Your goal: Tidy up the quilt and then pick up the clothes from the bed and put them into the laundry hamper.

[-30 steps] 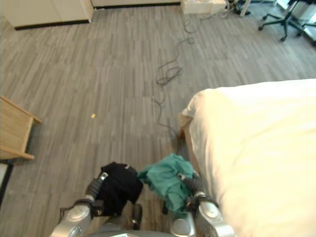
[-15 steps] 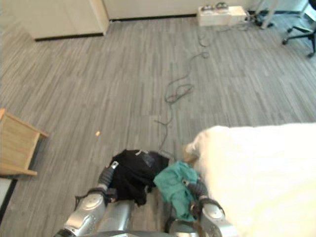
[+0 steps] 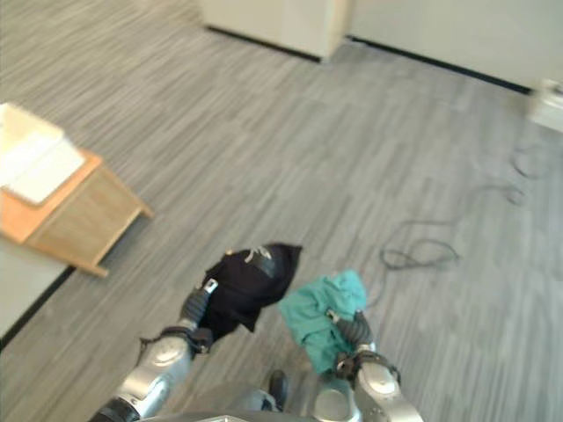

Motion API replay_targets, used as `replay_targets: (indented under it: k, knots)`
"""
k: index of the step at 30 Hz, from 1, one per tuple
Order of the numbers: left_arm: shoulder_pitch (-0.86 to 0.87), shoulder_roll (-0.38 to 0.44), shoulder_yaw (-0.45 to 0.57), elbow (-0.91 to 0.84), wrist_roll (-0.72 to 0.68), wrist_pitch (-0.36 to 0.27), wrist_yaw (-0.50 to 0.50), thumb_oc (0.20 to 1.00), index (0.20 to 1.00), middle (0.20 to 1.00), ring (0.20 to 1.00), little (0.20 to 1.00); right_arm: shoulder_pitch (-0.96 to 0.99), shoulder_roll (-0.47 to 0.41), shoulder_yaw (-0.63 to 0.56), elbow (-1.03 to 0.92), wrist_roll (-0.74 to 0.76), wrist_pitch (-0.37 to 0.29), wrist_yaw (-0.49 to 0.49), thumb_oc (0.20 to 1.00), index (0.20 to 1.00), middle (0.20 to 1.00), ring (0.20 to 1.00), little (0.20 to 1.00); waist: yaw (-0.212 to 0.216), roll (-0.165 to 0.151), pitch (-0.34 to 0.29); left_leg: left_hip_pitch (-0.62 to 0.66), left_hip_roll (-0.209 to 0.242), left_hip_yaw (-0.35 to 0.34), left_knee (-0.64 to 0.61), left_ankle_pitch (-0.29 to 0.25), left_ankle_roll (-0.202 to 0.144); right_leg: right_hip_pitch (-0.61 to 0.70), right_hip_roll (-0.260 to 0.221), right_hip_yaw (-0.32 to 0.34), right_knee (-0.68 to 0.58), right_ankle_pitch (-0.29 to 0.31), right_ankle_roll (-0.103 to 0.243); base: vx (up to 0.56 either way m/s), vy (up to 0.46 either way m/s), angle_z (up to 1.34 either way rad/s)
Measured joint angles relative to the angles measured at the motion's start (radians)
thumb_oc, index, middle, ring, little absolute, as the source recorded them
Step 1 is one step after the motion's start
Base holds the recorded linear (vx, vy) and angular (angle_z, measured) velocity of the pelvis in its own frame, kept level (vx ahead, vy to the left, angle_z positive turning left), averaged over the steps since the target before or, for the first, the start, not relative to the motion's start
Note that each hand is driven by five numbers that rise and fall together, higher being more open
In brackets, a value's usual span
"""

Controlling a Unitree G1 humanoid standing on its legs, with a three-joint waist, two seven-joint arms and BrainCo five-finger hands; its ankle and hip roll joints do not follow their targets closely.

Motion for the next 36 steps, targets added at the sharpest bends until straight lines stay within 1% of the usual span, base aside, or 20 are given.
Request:
replay_targets:
  k: [2, 4, 6, 7, 9, 10, 12, 14, 15, 16, 17, 18, 20, 23, 26, 28, 30, 32, 34, 36]
  knots:
    - [0.039, 0.026, 0.01, 0.028, -0.029, 0.002, -0.015, 0.2, 0.2, 0.2, 0.2, 0.2, -0.009, -0.009, -0.011, 0.007, 0.013, -0.002, 0.001, 0.2, 0.2, 0.2, 0.2, 0.2, -0.008, -0.007, 0.001, 0.091, 0.023, -0.009, -0.046, -0.048, -0.005, -0.019, 0.025, 0.03, -0.147, 0.019, -0.01, 0.97, -0.28, 1.86]
    - [0.079, 0.048, 0.008, 0.021, -0.027, 0.002, -0.045, 0.2, 0.2, 0.2, 0.2, 0.2, 0.015, 0.007, -0.056, 0.008, 0.016, -0.003, 0.015, 0.2, 0.2, 0.2, 0.2, 0.2, -0.007, -0.043, 0.001, 0.159, 0.041, -0.009, -0.042, -0.111, -0.038, -0.037, 0.028, 0.015, -0.075, 0.004, -0.035, 0.68, -0.23, 1.59]
    - [0.176, 0.064, -0.005, 0.004, -0.014, 0.008, -0.053, 0.2, 0.2, 0.2, 0.2, 0.2, 0.005, 0.001, -0.111, 0.035, 0.045, -0.024, 0.028, 0.2, 0.2, 0.2, 0.2, 0.2, -0.004, -0.047, -0.016, 0.206, 0.101, 0.012, 0.046, -0.15, -0.101, -0.036, 0.056, 0.012, 0.106, 0.116, -0.119, 0.78, -0.345, 1.22]
    - [0.187, 0.048, -0.011, -0.002, -0.014, 0.01, -0.057, 0.2, 0.2, 0.2, 0.2, 0.2, -0.003, 0.001, -0.125, 0.032, 0.05, -0.04, 0.028, 0.2, 0.2, 0.2, 0.2, 0.2, -0.002, -0.051, -0.015, 0.175, 0.126, 0.028, 0.117, -0.127, -0.113, -0.029, 0.07, 0.04, 0.144, 0.166, -0.11, 0.94, -0.41, 0.43]
    - [0.202, 0.046, -0.006, -0.033, -0.015, 0.012, -0.053, 0.2, 0.2, 0.2, 0.2, 0.2, -0.044, 0.018, -0.131, 0.079, 0.074, -0.052, 0.025, 0.2, 0.2, 0.2, 0.2, 0.2, -0.029, -0.085, -0.021, 0.16, 0.15, -0.043, 0.188, -0.064, -0.18, -0.09, 0.071, 0.077, 0.356, 0.003, -0.072, 0.61, -0.293, 0.87]
    - [0.17, 0.036, -0.045, -0.041, -0.015, 0.014, -0.064, 0.2, 0.2, 0.2, 0.2, 0.2, -0.033, -0.023, -0.112, 0.081, 0.083, -0.049, 0.029, 0.2, 0.2, 0.2, 0.2, 0.2, -0.062, -0.057, -0.033, 0.103, 0.225, 0.023, 0.322, -0.054, -0.167, -0.051, 0.095, -0.004, 0.372, -0.051, -0.088, 0.68, -0.359, 1.12]
    - [0.13, 0.051, -0.027, -0.108, -0.017, 0.045, -0.07, 0.2, 0.2, 0.2, 0.2, 0.2, -0.046, -0.021, -0.125, 0.075, 0.084, -0.045, 0.026, 0.2, 0.2, 0.2, 0.2, 0.2, -0.04, -0.069, -0.026, -0.076, 0.314, 0.102, 0.589, 0.181, -0.182, 0.029, 0.133, -0.057, 0.311, -0.092, -0.148, 0.63, -0.226, 0.95]
    - [0.089, 0.052, 0.007, -0.126, -0.021, 0.046, -0.071, 0.2, 0.2, 0.2, 0.2, 0.2, -0.059, -0.015, -0.128, 0.099, 0.084, -0.046, 0.028, 0.2, 0.2, 0.2, 0.2, 0.2, -0.005, -0.116, -0.002, -0.238, 0.275, 0.171, 0.715, 0.084, -0.099, 0.146, 0.149, -0.033, 0.166, -0.053, -0.09, 0.47, -0.034, 0.55]
    - [0.088, 0.052, 0.018, -0.116, -0.028, 0.044, -0.071, 0.2, 0.2, 0.2, 0.2, 0.2, -0.071, -0.013, -0.149, 0.127, 0.084, -0.053, 0.036, 0.2, 0.2, 0.2, 0.2, 0.2, 0.007, -0.12, 0.001, -0.298, 0.238, 0.195, 0.681, 0.035, -0.076, 0.227, 0.154, -0.043, 0.052, -0.057, -0.006, 0.5, 0.032, 0.04]
    - [0.088, 0.037, 0.018, -0.104, -0.032, 0.044, -0.068, 0.2, 0.2, 0.2, 0.2, 0.2, -0.072, -0.014, -0.167, 0.137, 0.084, -0.054, 0.044, 0.2, 0.2, 0.2, 0.2, 0.2, 0.018, -0.089, 0.009, -0.321, 0.228, 0.22, 0.609, 0.021, -0.078, 0.249, 0.148, -0.077, 0.049, -0.096, 0.001, 0.71, 0.086, -0.26]
    - [0.104, 0.027, 0.025, -0.105, -0.035, 0.04, -0.061, 0.2, 0.2, 0.2, 0.2, 0.2, -0.07, -0.039, -0.18, 0.126, 0.083, -0.056, 0.056, 0.2, 0.2, 0.2, 0.2, 0.2, 0.042, -0.067, 0.004, -0.356, 0.224, 0.229, 0.514, 0.008, -0.094, 0.254, 0.138, -0.075, 0.12, -0.126, -0.097, 0.56, 0.086, -0.51]
    - [0.132, 0.024, 0.038, -0.105, -0.035, 0.026, -0.054, 0.2, 0.2, 0.2, 0.2, 0.2, -0.05, -0.055, -0.175, 0.098, 0.083, -0.057, 0.068, 0.2, 0.2, 0.2, 0.2, 0.2, 0.061, -0.084, 0.001, -0.357, 0.181, 0.232, 0.32, 0.005, -0.12, 0.277, 0.115, -0.033, 0.092, -0.096, -0.078, 0.63, 0.095, -0.67]
    - [0.186, 0.006, 0.054, -0.052, -0.035, 0.022, -0.026, 0.2, 0.2, 0.2, 0.2, 0.2, -0.036, -0.104, -0.145, 0.091, 0.082, -0.071, 0.095, 0.2, 0.2, 0.2, 0.2, 0.2, 0.073, 0.031, 0.005, -0.401, 0.183, 0.203, -0.256, 0.079, -0.132, 0.387, 0.234, -0.013, -0.032, -0.096, -0.098, 0.93, 0.143, -0.86]
    - [0.222, 0.003, 0.069, -0.027, -0.036, -0.005, 0.0, 0.2, 0.2, 0.2, 0.2, 0.2, -0.004, -0.108, -0.075, 0.156, 0.074, -0.076, 0.141, 0.2, 0.2, 0.2, 0.2, 0.2, 0.11, -0.011, 0.014, -0.451, 0.157, 0.183, -0.278, 0.081, -0.088, 0.509, 0.273, 0.07, -0.023, -0.167, -0.066, 0.85, 0.201, -0.96]
    - [0.169, -0.008, 0.096, 0.018, -0.035, -0.022, 0.013, 0.2, 0.2, 0.2, 0.2, 0.2, -0.044, -0.087, -0.044, 0.181, 0.077, -0.076, 0.153, 0.2, 0.2, 0.2, 0.2, 0.2, 0.106, -0.09, 0.012, -0.427, 0.112, 0.337, -0.134, 0.134, 0.034, 0.635, 0.26, 0.012, 0.03, -0.21, -0.023, 0.71, 0.227, -0.63]
    - [0.13, 0.005, 0.072, 0.008, -0.035, -0.017, 0.031, 0.2, 0.2, 0.2, 0.2, 0.2, -0.03, -0.066, -0.019, 0.128, 0.074, -0.062, 0.14, 0.2, 0.2, 0.2, 0.2, 0.2, 0.119, -0.088, 0.006, -0.34, 0.089, 0.355, -0.072, 0.203, 0.178, 0.528, 0.224, -0.111, 0.472, -0.244, 0.019, 0.68, 0.291, -0.25]
    - [0.085, 0.018, 0.074, -0.005, -0.035, 0.005, 0.042, 0.2, 0.2, 0.2, 0.2, 0.2, 0.015, -0.032, 0.0, 0.007, 0.073, -0.05, 0.13, 0.2, 0.2, 0.2, 0.2, 0.2, 0.101, -0.139, -0.018, -0.232, 0.013, 0.314, -0.05, 0.127, 0.151, 0.359, -0.042, -0.188, 0.923, -0.184, -0.037, 0.75, 0.246, 0.11]
    - [0.072, 0.013, 0.076, -0.036, -0.036, 0.002, 0.054, 0.2, 0.2, 0.2, 0.2, 0.2, -0.021, -0.031, 0.0, 0.003, 0.071, -0.047, 0.12, 0.2, 0.2, 0.2, 0.2, 0.2, 0.092, -0.049, -0.013, -0.177, 0.037, 0.275, -0.048, 0.066, 0.146, 0.215, -0.089, -0.133, 0.966, -0.188, -0.04, 0.55, 0.023, -0.01]
    - [0.049, 0.009, 0.087, -0.043, -0.036, -0.005, 0.059, 0.2, 0.2, 0.2, 0.2, 0.2, -0.034, -0.036, -0.003, 0.005, 0.067, -0.041, 0.112, 0.2, 0.2, 0.2, 0.2, 0.2, 0.051, 0.064, 0.01, -0.09, 0.089, 0.162, -0.125, 0.085, 0.08, 0.068, -0.006, -0.103, 0.704, -0.193, -0.033, 0.72, -0.316, 0.78]
    - [0.035, 0.023, 0.104, -0.032, -0.036, -0.024, 0.052, 0.2, 0.2, 0.2, 0.2, 0.2, 0.012, -0.026, -0.002, 0.007, 0.04, -0.045, 0.121, 0.2, 0.2, 0.2, 0.2, 0.2, 0.024, 0.037, 0.02, -0.039, 0.085, 0.06, -0.132, 0.048, 0.044, 0.055, 0.064, -0.05, 0.24, -0.148, -0.018, 0.63, -0.25, 1.45]
